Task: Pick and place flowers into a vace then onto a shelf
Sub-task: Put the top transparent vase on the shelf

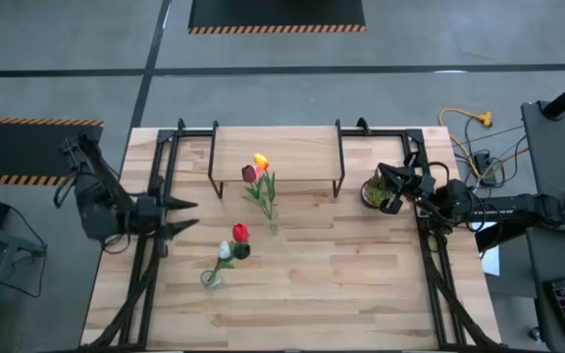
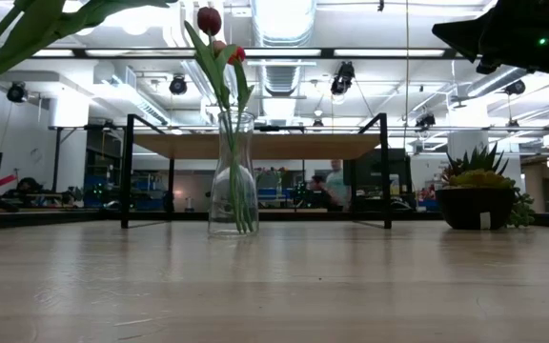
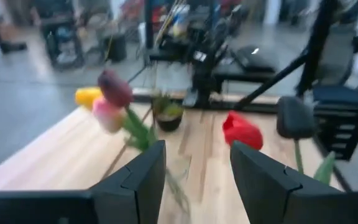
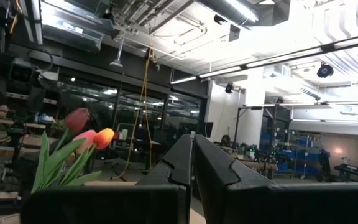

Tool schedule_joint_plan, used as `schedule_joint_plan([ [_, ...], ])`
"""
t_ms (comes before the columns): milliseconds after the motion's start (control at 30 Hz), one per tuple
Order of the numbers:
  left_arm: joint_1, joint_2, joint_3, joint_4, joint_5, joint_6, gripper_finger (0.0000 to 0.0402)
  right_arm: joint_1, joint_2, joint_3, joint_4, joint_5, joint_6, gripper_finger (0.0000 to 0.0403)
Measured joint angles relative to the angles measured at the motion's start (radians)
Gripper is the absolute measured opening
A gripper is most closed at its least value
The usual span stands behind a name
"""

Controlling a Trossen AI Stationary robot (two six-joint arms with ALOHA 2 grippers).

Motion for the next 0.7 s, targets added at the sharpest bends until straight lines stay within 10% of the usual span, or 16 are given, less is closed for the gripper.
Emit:
schedule_joint_plan([
  [200, 0.139, -0.182, -0.226, 0.521, 0.393, 0.487, 0.0164, 0.0, 0.0, 0.0, 0.001, 0.0, 0.0, 0.0008],
  [700, 0.33, -0.506, -0.399, 0.49, 0.591, 0.517, 0.0163, 0.0, 0.0, 0.0, -0.002, 0.001, 0.016, 0.0009],
])
